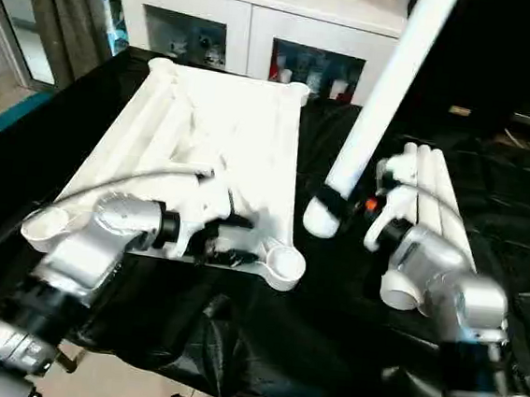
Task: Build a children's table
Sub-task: Pick table leg, then insert table leg to table base
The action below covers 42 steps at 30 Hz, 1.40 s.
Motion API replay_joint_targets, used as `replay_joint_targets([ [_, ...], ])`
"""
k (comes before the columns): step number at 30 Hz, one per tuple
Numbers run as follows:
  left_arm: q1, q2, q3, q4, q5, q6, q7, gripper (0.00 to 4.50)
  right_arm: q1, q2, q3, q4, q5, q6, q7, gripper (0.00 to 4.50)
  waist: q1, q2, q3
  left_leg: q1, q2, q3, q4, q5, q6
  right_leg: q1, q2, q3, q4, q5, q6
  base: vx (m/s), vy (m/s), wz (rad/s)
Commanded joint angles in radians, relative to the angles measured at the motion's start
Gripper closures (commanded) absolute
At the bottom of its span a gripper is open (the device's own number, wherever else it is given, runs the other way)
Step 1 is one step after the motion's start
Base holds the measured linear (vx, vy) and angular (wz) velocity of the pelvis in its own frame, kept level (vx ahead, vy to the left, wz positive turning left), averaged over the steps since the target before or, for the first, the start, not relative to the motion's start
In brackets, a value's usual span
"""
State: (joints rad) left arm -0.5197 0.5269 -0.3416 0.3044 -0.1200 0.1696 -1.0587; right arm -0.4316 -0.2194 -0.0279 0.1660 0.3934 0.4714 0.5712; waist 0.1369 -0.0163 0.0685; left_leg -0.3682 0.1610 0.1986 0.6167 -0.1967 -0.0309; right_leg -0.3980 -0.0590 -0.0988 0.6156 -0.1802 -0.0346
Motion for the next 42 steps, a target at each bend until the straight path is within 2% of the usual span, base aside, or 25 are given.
replay_joint_targets([
  [1, -0.028, 0.008, -0.023, 0.012, 0.01, -0.023, -0.032, 1.86, 0.0, -0.004, -0.003, -0.011, -0.004, -0.021, -0.013, 2.59, -0.005, 0.022, -0.078, 0.024, 0.084, -0.048, -0.085, -0.183, -0.051, 0.047, -0.121, 0.078, -0.073, -0.24, -0.139, 0.0, 0.0, 0.0],
  [4, -0.036, 0.022, -0.041, 0.026, 0.012, -0.026, -0.08, 2.04, 0.022, -0.003, 0.006, -0.028, -0.01, -0.025, -0.015, 2.59, -0.006, 0.018, -0.078, 0.022, 0.084, -0.045, -0.084, -0.176, -0.046, 0.048, -0.12, 0.078, -0.072, -0.208, -0.161, 0.0, 0.0, 0.0],
  [5, -0.045, 0.028, -0.053, 0.043, 0.024, -0.035, -0.098, 2.04, 0.029, -0.002, 0.007, -0.037, -0.011, -0.023, -0.015, 2.59, -0.002, 0.045, -0.078, 0.023, 0.082, -0.049, -0.082, -0.188, -0.05, 0.046, -0.121, 0.078, -0.071, -0.214, -0.161, 0.0, 0.0, 0.0],
  [6, -0.057, 0.03, -0.058, 0.075, 0.04, -0.06, -0.113, 2.21, 0.034, -0.001, 0.007, -0.044, -0.014, -0.023, -0.013, 2.59, -0.006, 0.035, -0.078, 0.027, 0.084, -0.045, -0.085, -0.205, -0.051, 0.044, -0.117, 0.077, -0.08, -0.222, -0.155, 0.0, 0.0, 0.0],
  [7, -0.065, 0.03, -0.06, 0.096, 0.05, -0.076, -0.119, 2.27, 0.035, 0.001, 0.007, -0.048, -0.015, -0.023, -0.011, 2.59, -0.007, 0.026, -0.078, 0.024, 0.082, -0.047, -0.085, -0.203, -0.047, 0.049, -0.116, 0.077, -0.077, -0.218, -0.153, 0.0, 0.0, 0.0],
  [8, -0.067, 0.031, -0.061, 0.102, 0.053, -0.08, -0.124, 2.29, 0.036, 0.001, 0.007, -0.048, -0.016, -0.023, -0.011, 2.59, -0.006, 0.027, -0.078, 0.023, 0.08, -0.047, -0.084, -0.2, -0.043, 0.05, -0.117, 0.077, -0.078, -0.223, -0.151, 0.0, 0.0, 0.0],
  [9, -0.076, 0.033, -0.066, 0.121, 0.058, -0.085, -0.147, 2.36, 0.037, -0.001, 0.007, -0.05, -0.018, -0.022, -0.008, 2.59, -0.005, 0.032, -0.078, 0.023, 0.081, -0.048, -0.084, -0.206, -0.043, 0.05, -0.121, 0.077, -0.081, -0.249, -0.148, 0.0, 0.0, 0.0],
  [10, -0.079, 0.033, -0.067, 0.13, 0.06, -0.09, -0.157, 2.66, 0.037, -0.002, 0.008, -0.05, -0.018, -0.022, -0.008, 2.59, -0.005, 0.031, -0.078, 0.022, 0.082, -0.049, -0.084, -0.204, -0.045, 0.051, -0.122, 0.078, -0.08, -0.259, -0.148, 0.0, 0.0, 0.0],
  [15, -0.097, 0.039, -0.075, 0.163, 0.07, -0.107, -0.187, 2.93, 0.039, -0.013, 0.013, -0.052, -0.02, -0.025, 0.0, 2.59, -0.006, 0.035, -0.079, 0.024, 0.086, -0.048, -0.085, -0.208, -0.047, 0.048, -0.121, 0.078, -0.074, -0.236, -0.166, 0.0, 0.0, 0.0],
  [16, -0.097, 0.039, -0.075, 0.163, 0.07, -0.107, -0.187, 3.18, 0.039, -0.013, 0.013, -0.052, -0.02, -0.025, 0.0, 2.59, -0.005, 0.035, -0.08, 0.025, 0.086, -0.048, -0.084, -0.209, -0.047, 0.048, -0.121, 0.078, -0.074, -0.232, -0.168, 0.0, 0.0, 0.0],
  [17, -0.106, 0.037, -0.079, 0.189, 0.082, -0.128, -0.185, 3.18, 0.04, -0.015, 0.013, -0.053, -0.021, -0.025, 0.002, 2.59, -0.006, 0.036, -0.079, 0.024, 0.086, -0.048, -0.084, -0.209, -0.046, 0.048, -0.122, 0.078, -0.074, -0.23, -0.171, 0.0, 0.0, 0.0],
  [24, -0.131, 0.018, -0.076, 0.258, 0.106, -0.166, -0.181, 3.69, 0.044, -0.019, 0.013, -0.059, -0.024, -0.023, 0.006, 2.59, -0.004, 0.037, -0.08, 0.023, 0.085, -0.047, -0.082, -0.202, -0.041, 0.049, -0.122, 0.077, -0.077, -0.233, -0.165, 0.0, 0.0, 0.0],
  [25, -0.14, 0.012, -0.077, 0.285, 0.115, -0.175, -0.179, 3.78, 0.044, -0.018, 0.013, -0.058, -0.028, -0.024, 0.002, 2.59, -0.004, 0.041, -0.08, 0.023, 0.084, -0.048, -0.082, -0.202, -0.038, 0.049, -0.123, 0.077, -0.08, -0.243, -0.162, 0.0, 0.0, 0.0],
  [26, -0.142, 0.01, -0.078, 0.295, 0.119, -0.177, -0.177, 4.02, 0.044, -0.018, 0.012, -0.057, -0.029, -0.025, -0.001, 2.59, -0.004, 0.041, -0.081, 0.023, 0.085, -0.049, -0.082, -0.205, -0.041, 0.05, -0.123, 0.077, -0.078, -0.247, -0.16, 0.0, 0.0, 0.0],
  [32, -0.15, 0.003, -0.078, 0.34, 0.132, -0.199, -0.187, 4.46, 0.046, -0.019, 0.013, -0.061, -0.028, -0.023, -0.005, 2.59, -0.004, 0.04, -0.08, 0.021, 0.086, -0.05, -0.084, -0.209, -0.038, 0.05, -0.124, 0.076, -0.08, -0.259, -0.16, 0.0, 0.0, 0.0],
  [36, -0.146, -0.003, -0.072, 0.356, 0.144, -0.212, -0.181, 4.5, 0.046, -0.018, 0.014, -0.062, -0.026, -0.021, -0.004, 2.59, -0.01, 0.038, -0.08, 0.02, 0.085, -0.05, -0.083, -0.207, -0.037, 0.051, -0.124, 0.077, -0.079, -0.248, -0.164, 0.0, 0.0, 0.0],
  [42, -0.14, -0.055, -0.016, 0.302, 0.08, -0.128, -0.15, 4.5, 0.03, -0.024, 0.019, -0.058, -0.006, 0.013, 0.024, 2.59, -0.019, 0.037, -0.079, 0.017, 0.085, -0.049, -0.081, -0.195, -0.023, 0.053, -0.125, 0.075, -0.081, -0.266, -0.174, 0.0, 0.0, 0.0],
])
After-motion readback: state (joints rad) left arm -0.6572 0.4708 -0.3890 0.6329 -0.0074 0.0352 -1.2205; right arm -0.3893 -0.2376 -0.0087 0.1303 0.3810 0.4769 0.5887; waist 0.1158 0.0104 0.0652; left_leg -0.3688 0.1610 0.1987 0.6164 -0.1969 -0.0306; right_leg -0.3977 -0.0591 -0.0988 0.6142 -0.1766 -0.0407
